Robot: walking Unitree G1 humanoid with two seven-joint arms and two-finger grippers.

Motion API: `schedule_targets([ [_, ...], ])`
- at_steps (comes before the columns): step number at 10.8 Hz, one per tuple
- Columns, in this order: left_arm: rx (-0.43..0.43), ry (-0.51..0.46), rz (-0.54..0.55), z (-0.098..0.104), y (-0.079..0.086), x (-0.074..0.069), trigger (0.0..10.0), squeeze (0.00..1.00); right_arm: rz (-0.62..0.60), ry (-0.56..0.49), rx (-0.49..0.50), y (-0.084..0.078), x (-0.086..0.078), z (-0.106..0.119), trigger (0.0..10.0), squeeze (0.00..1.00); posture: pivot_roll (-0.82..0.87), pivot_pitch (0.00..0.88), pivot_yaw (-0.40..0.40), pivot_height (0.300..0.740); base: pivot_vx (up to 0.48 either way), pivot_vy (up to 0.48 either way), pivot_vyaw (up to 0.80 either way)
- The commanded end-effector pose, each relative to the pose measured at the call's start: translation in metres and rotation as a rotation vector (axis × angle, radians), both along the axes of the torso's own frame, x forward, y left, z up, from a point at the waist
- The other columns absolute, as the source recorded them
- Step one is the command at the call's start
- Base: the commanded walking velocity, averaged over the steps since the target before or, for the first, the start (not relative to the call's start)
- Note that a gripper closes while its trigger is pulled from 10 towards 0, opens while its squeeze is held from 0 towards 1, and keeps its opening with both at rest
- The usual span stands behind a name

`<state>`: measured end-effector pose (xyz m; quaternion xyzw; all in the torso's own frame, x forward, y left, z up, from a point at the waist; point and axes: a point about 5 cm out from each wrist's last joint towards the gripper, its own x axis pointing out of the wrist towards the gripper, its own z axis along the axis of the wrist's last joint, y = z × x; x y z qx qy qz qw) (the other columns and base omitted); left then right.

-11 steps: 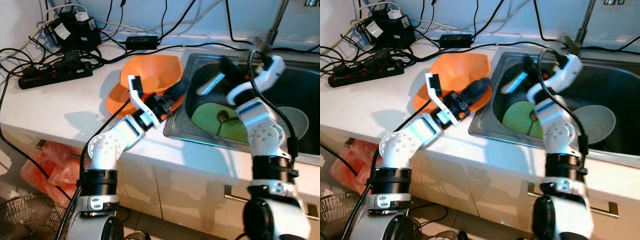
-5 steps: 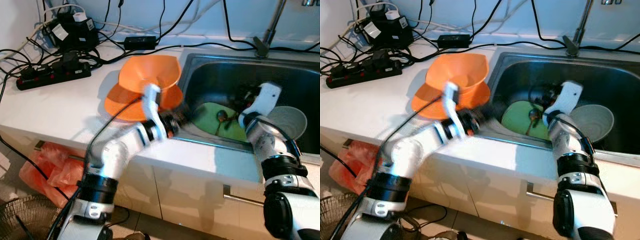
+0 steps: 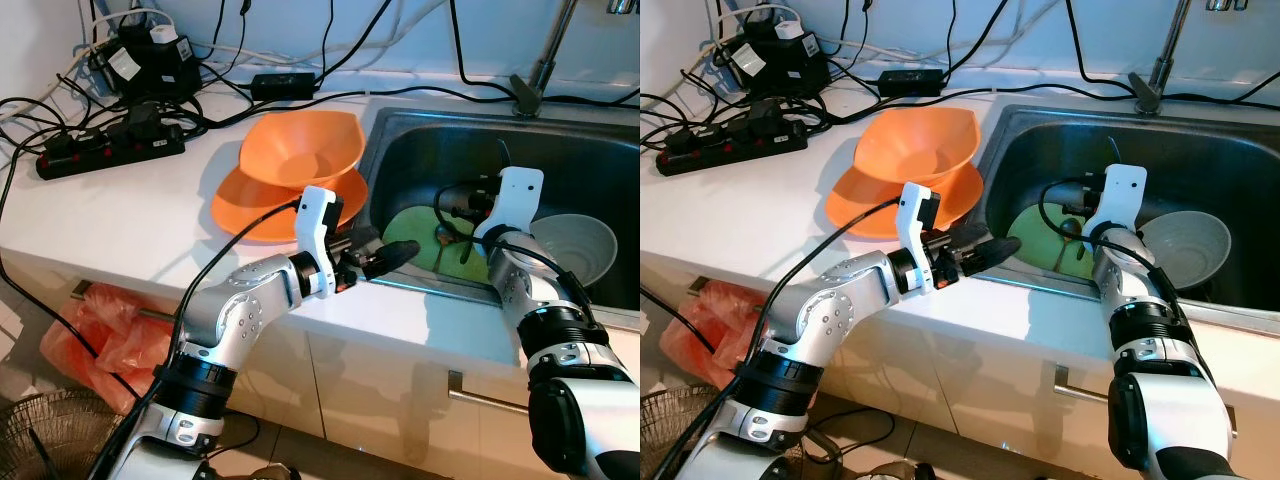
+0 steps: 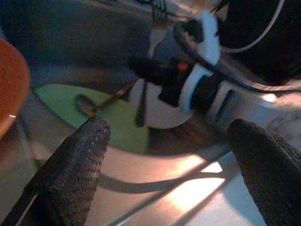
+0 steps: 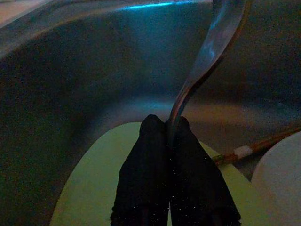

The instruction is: Kitchen organization

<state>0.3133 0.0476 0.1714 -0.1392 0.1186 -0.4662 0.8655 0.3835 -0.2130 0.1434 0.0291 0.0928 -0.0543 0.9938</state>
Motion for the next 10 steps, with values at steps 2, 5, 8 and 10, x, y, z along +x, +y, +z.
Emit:
schedule_targets([
  [2, 0.116, -0.107, 0.050, 0.000, 0.007, 0.003, 10.0, 0.00, -0.004, 0.085, -0.041, 0.003, -0.007, -0.024, 3.1, 0.00, 0.11, 0.063, 0.110, 0.740, 0.000, 0.000, 0.00],
  [5, 0.161, -0.123, 0.004, -0.003, 0.004, -0.001, 10.0, 0.00, 0.000, 0.094, -0.079, 0.000, -0.007, -0.025, 10.0, 0.23, 0.11, 0.060, 0.108, 0.740, 0.000, 0.000, 0.00],
  [8, 0.198, -0.099, -0.059, -0.010, 0.003, -0.007, 10.0, 0.00, 0.012, 0.091, -0.080, 0.001, -0.006, -0.024, 10.0, 1.00, 0.11, 0.056, 0.109, 0.740, 0.000, 0.000, 0.00],
  [10, 0.207, -0.107, -0.049, -0.010, 0.005, -0.006, 10.0, 0.00, 0.020, 0.092, -0.082, 0.002, -0.006, -0.025, 10.0, 1.00, 0.11, 0.054, 0.106, 0.740, 0.000, 0.000, 0.00],
])
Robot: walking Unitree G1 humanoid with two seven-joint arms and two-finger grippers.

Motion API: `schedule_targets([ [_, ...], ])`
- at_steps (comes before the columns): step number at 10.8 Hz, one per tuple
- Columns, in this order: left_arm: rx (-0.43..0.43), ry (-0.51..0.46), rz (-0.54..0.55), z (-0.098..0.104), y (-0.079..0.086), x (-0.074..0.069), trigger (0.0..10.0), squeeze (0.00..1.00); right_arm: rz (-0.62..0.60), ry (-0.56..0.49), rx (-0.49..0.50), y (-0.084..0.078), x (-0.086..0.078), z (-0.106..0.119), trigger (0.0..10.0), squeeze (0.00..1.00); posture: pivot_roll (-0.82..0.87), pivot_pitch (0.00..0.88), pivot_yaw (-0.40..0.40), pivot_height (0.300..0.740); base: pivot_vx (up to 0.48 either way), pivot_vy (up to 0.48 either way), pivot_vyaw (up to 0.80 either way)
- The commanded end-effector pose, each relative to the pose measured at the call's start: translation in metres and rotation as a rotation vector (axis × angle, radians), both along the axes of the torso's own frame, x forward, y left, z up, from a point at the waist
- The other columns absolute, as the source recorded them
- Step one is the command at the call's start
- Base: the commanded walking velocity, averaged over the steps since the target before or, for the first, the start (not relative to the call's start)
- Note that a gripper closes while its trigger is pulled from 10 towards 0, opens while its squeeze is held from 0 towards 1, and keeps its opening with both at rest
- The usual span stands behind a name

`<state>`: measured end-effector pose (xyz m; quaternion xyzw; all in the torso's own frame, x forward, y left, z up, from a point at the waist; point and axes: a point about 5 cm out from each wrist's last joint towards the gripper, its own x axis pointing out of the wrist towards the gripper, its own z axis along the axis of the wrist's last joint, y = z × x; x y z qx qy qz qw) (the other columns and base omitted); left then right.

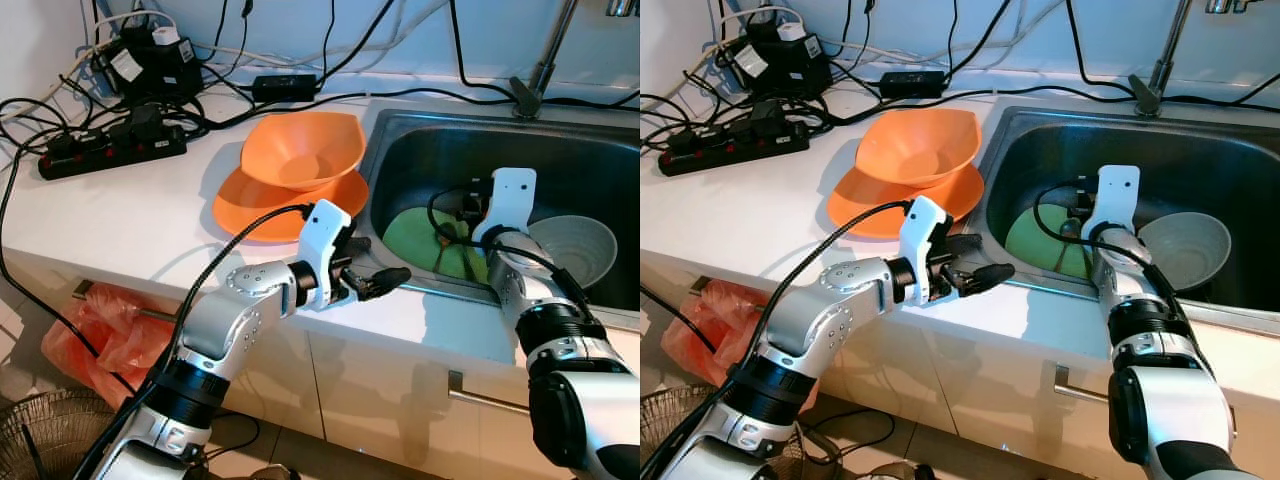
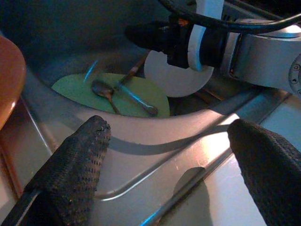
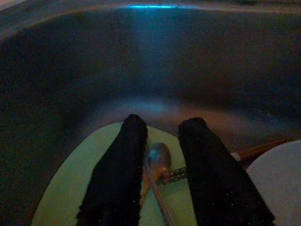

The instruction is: Kitchen organization

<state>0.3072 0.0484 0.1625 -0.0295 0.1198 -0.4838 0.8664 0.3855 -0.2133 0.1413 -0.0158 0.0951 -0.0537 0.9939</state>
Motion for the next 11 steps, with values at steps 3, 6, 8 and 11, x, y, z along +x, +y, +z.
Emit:
schedule_targets([
  [3, 0.031, -0.033, 0.061, 0.002, 0.008, 0.006, 10.0, 0.00, -0.037, 0.059, 0.066, -0.002, -0.006, -0.017, 10.0, 1.00, 0.11, 0.053, 0.105, 0.740, 0.000, 0.000, 0.00],
  [6, 0.069, -0.193, 0.170, 0.033, 0.027, 0.026, 10.0, 0.00, 0.004, -0.050, 0.173, 0.006, 0.000, 0.008, 10.0, 1.00, 0.11, 0.046, 0.106, 0.740, 0.000, 0.000, 0.00],
  [8, 0.059, -0.250, 0.240, 0.049, 0.041, 0.039, 10.0, 0.00, 0.046, -0.121, 0.279, 0.017, 0.002, 0.024, 10.0, 0.89, 0.11, 0.042, 0.108, 0.740, 0.000, 0.000, 0.00],
  [11, 0.109, -0.312, 0.366, 0.058, 0.066, 0.057, 10.0, 0.00, 0.181, -0.174, 0.348, 0.041, -0.005, 0.036, 10.0, 0.00, 0.11, 0.039, 0.109, 0.740, 0.000, 0.000, 0.00],
])
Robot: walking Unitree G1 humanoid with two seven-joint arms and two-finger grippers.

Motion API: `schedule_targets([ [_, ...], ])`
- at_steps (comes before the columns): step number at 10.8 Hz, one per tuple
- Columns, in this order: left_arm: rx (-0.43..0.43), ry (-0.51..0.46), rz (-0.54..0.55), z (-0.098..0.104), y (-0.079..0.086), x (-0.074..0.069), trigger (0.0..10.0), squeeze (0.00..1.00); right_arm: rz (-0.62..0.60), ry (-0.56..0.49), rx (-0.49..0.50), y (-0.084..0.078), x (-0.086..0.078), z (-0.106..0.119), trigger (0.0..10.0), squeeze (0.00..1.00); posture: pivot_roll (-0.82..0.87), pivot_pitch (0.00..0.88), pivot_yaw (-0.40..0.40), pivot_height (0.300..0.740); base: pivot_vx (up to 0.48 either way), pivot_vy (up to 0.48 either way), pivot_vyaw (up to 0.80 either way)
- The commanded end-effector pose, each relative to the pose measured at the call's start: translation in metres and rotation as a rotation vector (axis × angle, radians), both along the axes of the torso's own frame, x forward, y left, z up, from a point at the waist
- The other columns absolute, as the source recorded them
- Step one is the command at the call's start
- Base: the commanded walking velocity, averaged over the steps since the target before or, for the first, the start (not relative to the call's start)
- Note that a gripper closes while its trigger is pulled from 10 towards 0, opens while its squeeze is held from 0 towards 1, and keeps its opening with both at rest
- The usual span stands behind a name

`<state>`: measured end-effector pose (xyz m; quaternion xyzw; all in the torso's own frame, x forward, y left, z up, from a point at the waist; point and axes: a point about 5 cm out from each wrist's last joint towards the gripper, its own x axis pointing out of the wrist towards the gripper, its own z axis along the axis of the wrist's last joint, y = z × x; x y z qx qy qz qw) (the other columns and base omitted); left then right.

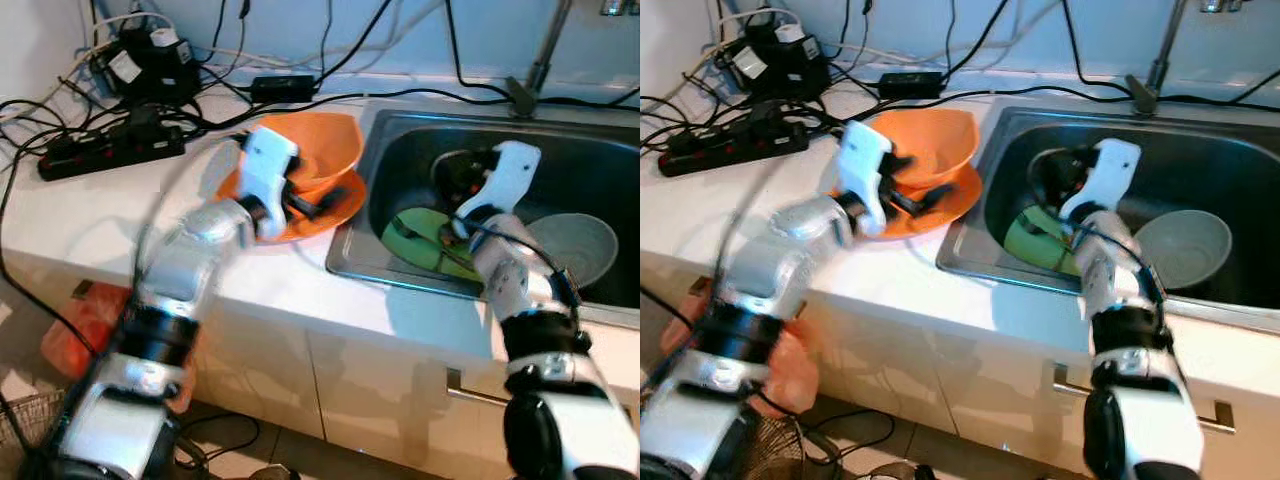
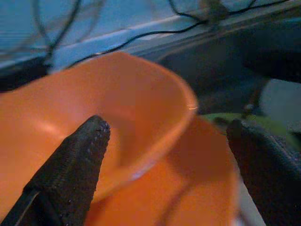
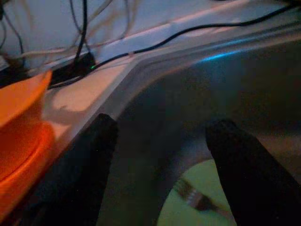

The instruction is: Kitchen organization

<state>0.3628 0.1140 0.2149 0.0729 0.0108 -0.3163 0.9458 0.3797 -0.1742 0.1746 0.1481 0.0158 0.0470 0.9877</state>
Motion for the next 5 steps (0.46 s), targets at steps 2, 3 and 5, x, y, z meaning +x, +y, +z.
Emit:
schedule_targets([
  [2, 0.078, -0.046, 0.052, 0.005, 0.015, 0.010, 10.0, 0.00, 0.087, -0.054, 0.017, 0.014, -0.007, 0.011, 10.0, 0.00, 0.11, 0.044, 0.119, 0.740, 0.000, 0.000, 0.00],
  [3, 0.113, -0.030, 0.067, 0.001, 0.025, 0.016, 10.0, 0.00, 0.130, -0.088, 0.043, 0.019, -0.014, 0.017, 10.0, 0.00, 0.10, 0.051, 0.121, 0.740, 0.000, 0.000, 0.00],
  [5, 0.161, 0.038, 0.011, -0.014, 0.030, 0.018, 10.0, 0.00, 0.159, -0.117, 0.056, 0.021, -0.019, 0.023, 10.0, 0.00, 0.10, 0.059, 0.115, 0.740, 0.000, 0.000, 0.00],
])
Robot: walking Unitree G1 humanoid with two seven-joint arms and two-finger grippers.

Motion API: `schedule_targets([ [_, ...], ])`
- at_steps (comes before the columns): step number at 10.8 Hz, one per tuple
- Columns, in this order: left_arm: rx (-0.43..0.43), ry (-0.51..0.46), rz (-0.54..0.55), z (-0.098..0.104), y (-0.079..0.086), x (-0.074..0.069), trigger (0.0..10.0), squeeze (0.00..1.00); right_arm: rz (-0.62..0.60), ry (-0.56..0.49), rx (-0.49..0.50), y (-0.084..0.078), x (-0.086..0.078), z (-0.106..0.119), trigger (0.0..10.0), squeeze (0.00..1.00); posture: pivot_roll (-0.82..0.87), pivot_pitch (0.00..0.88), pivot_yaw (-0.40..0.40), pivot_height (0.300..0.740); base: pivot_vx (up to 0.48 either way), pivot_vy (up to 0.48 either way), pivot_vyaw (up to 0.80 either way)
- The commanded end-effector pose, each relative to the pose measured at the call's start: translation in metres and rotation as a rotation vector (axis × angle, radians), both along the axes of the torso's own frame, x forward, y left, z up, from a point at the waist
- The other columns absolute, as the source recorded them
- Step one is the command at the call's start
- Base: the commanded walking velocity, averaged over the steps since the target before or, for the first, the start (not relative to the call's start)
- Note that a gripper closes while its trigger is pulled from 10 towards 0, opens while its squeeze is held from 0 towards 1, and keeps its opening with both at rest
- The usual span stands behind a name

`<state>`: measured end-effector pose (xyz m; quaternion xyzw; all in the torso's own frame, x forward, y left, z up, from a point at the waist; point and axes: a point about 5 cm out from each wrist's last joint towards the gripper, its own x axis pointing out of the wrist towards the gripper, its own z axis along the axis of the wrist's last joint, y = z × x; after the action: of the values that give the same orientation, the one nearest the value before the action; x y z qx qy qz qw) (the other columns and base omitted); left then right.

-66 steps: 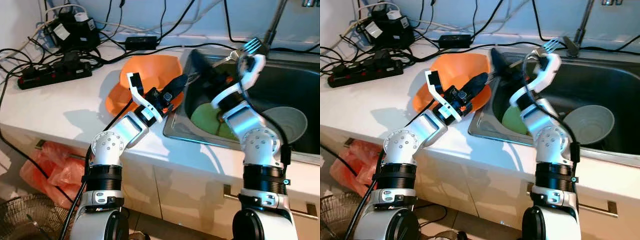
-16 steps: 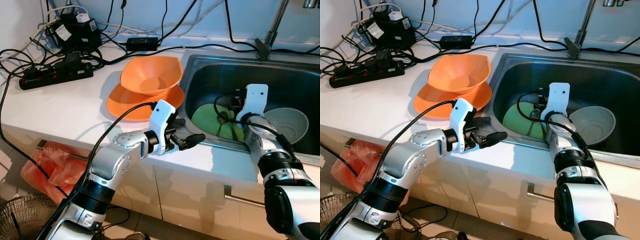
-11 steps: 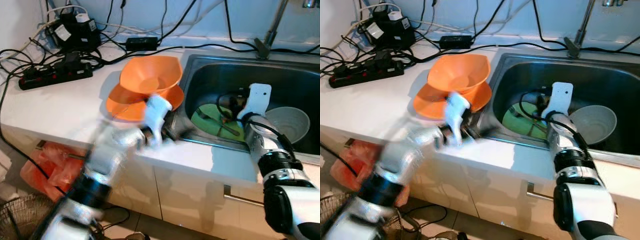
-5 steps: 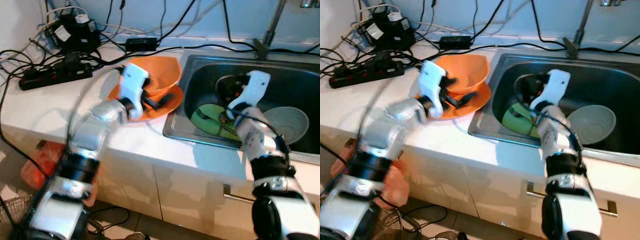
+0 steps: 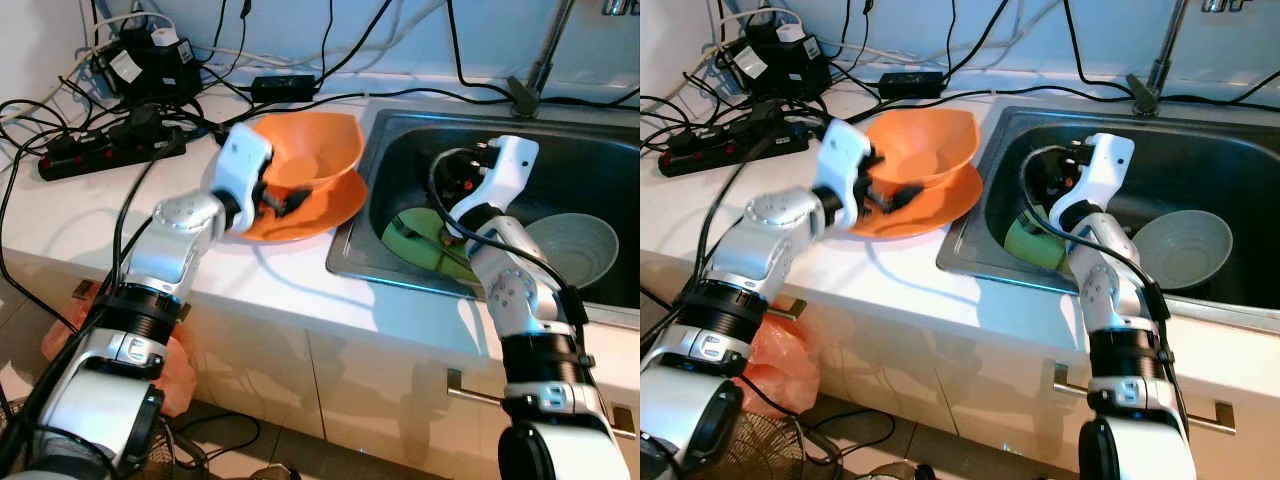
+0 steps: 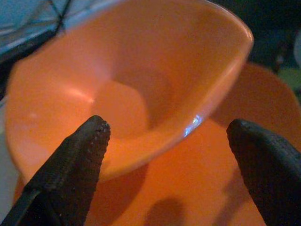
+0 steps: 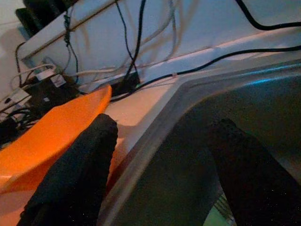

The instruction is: Kitchen organization

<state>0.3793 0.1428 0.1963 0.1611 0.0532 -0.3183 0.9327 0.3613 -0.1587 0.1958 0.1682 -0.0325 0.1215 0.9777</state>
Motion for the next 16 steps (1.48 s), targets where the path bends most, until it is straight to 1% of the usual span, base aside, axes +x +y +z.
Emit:
schedule_targets([
  [1, 0.115, 0.016, -0.060, -0.011, 0.001, -0.002, 10.0, 0.00, 0.038, -0.008, 0.004, 0.007, -0.004, 0.004, 10.0, 0.00, 0.10, 0.066, 0.116, 0.740, 0.000, 0.000, 0.00],
  [2, 0.182, 0.014, -0.094, -0.016, 0.002, -0.001, 10.0, 0.00, 0.038, -0.002, 0.006, 0.008, -0.006, 0.004, 10.0, 0.00, 0.10, 0.070, 0.115, 0.740, 0.000, 0.000, 0.00],
  [3, 0.212, 0.013, -0.119, -0.017, 0.002, 0.001, 10.0, 0.00, 0.039, 0.002, 0.008, 0.008, -0.008, 0.003, 10.0, 0.00, 0.10, 0.074, 0.113, 0.740, 0.000, 0.000, 0.00],
  [4, 0.287, -0.009, -0.125, -0.013, 0.005, 0.007, 10.0, 0.00, 0.048, 0.008, 0.013, 0.011, -0.009, 0.004, 10.0, 0.00, 0.10, 0.079, 0.115, 0.740, 0.000, 0.000, 0.00],
  [5, 0.302, -0.024, -0.117, -0.007, 0.007, 0.011, 10.0, 0.00, 0.049, 0.011, 0.017, 0.011, -0.009, 0.005, 10.0, 0.00, 0.10, 0.080, 0.115, 0.740, 0.000, 0.000, 0.00],
  [6, 0.333, -0.078, -0.085, 0.008, 0.012, 0.018, 10.0, 0.00, 0.038, 0.018, 0.024, 0.008, -0.010, 0.005, 10.0, 0.00, 0.09, 0.080, 0.114, 0.740, 0.000, 0.000, 0.00],
  [7, 0.362, -0.107, -0.072, 0.014, 0.015, 0.022, 10.0, 0.00, 0.040, 0.019, 0.027, 0.008, -0.011, 0.005, 10.0, 0.00, 0.09, 0.080, 0.112, 0.740, 0.000, 0.000, 0.00],
  [8, 0.466, -0.157, -0.060, 0.017, 0.019, 0.024, 10.0, 0.00, 0.045, 0.020, 0.025, 0.009, -0.011, 0.004, 10.0, 0.00, 0.09, 0.080, 0.111, 0.740, 0.000, 0.000, 0.00],
  [10, 0.481, -0.186, -0.026, 0.020, 0.023, 0.027, 10.0, 0.00, 0.041, 0.022, 0.029, 0.009, -0.010, 0.005, 10.0, 0.00, 0.10, 0.076, 0.111, 0.740, 0.000, 0.000, 0.00],
  [11, 0.485, -0.201, -0.037, 0.020, 0.021, 0.027, 6.7, 0.00, 0.039, 0.024, 0.026, 0.008, -0.009, 0.005, 10.0, 0.00, 0.10, 0.075, 0.109, 0.740, 0.000, 0.000, 0.00],
  [12, 0.508, -0.206, -0.061, 0.016, 0.020, 0.026, 0.0, 0.00, 0.042, 0.022, 0.022, 0.009, -0.009, 0.005, 10.0, 0.00, 0.10, 0.074, 0.109, 0.740, 0.000, 0.000, 0.00],
  [14, 0.544, -0.194, -0.116, 0.008, 0.014, 0.024, 0.0, 0.00, 0.027, 0.009, 0.013, 0.009, -0.009, 0.006, 10.0, 0.00, 0.09, 0.070, 0.112, 0.740, 0.000, 0.000, 0.00],
  [16, 0.538, -0.203, -0.134, 0.006, 0.011, 0.023, 0.0, 0.00, 0.021, 0.005, 0.053, 0.010, -0.010, 0.005, 10.0, 0.00, 0.09, 0.070, 0.116, 0.740, 0.000, 0.000, 0.00],
])
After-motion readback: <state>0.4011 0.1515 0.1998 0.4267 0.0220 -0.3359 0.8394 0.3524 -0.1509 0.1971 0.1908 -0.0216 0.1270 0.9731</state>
